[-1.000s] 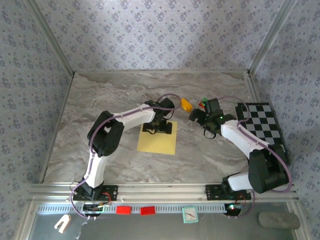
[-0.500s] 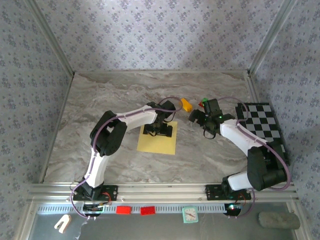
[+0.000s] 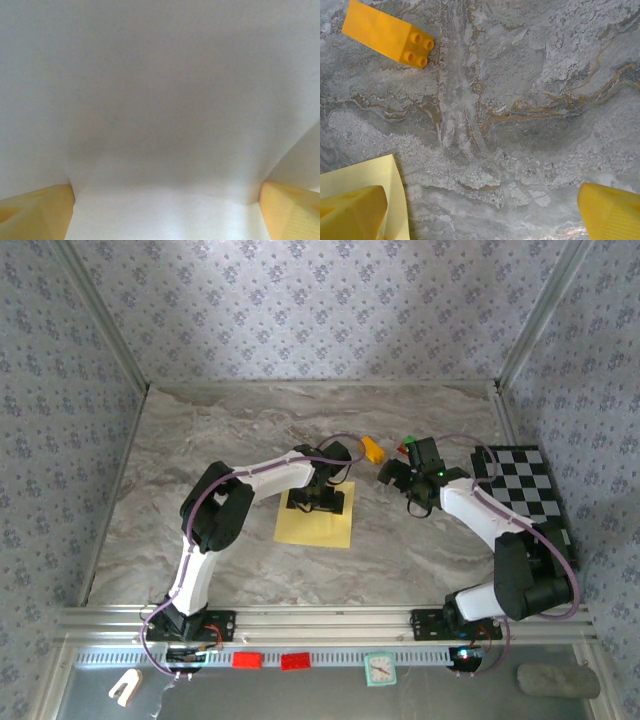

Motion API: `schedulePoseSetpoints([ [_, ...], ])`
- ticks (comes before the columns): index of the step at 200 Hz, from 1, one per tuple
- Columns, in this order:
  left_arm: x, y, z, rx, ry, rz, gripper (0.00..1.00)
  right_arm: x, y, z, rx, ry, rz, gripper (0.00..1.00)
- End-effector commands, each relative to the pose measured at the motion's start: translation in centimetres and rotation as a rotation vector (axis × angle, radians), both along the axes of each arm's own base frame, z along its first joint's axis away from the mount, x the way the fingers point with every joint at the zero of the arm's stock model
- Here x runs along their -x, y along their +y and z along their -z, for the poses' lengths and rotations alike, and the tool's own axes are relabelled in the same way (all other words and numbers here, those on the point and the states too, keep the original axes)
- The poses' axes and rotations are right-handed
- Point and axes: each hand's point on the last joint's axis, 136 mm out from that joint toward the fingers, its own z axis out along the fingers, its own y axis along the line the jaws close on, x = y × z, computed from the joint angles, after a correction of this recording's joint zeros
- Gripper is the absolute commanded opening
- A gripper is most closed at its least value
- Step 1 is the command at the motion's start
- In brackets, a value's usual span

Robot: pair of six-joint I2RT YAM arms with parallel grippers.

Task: Fold a paper plane with a square sheet of paper (pick it up from the middle)
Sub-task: First fold the square sheet of paper in half at the center of the table.

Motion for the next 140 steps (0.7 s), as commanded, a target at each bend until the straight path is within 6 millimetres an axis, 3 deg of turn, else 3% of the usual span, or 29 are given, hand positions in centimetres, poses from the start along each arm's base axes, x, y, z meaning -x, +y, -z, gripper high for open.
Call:
schedulePoseSetpoints([
  [1,1.4,1.4,3.4,-0.079,0.061,-0.004,0.94,0.0,-0.3,0.2,0.008,0.011,0.009,1.00],
  [80,0.7,1.1,1.7,-0.049,0.012,-0.007,0.85,-0.1,-0.3,-0.2,-0.001,-0.002,0.012,1.00],
  [140,-0.5,0.4,-2.8,0.106,-0.078,-0.038,0.54,-0.3,0.0,-0.9,-0.027,-0.039,-0.004,1.00],
])
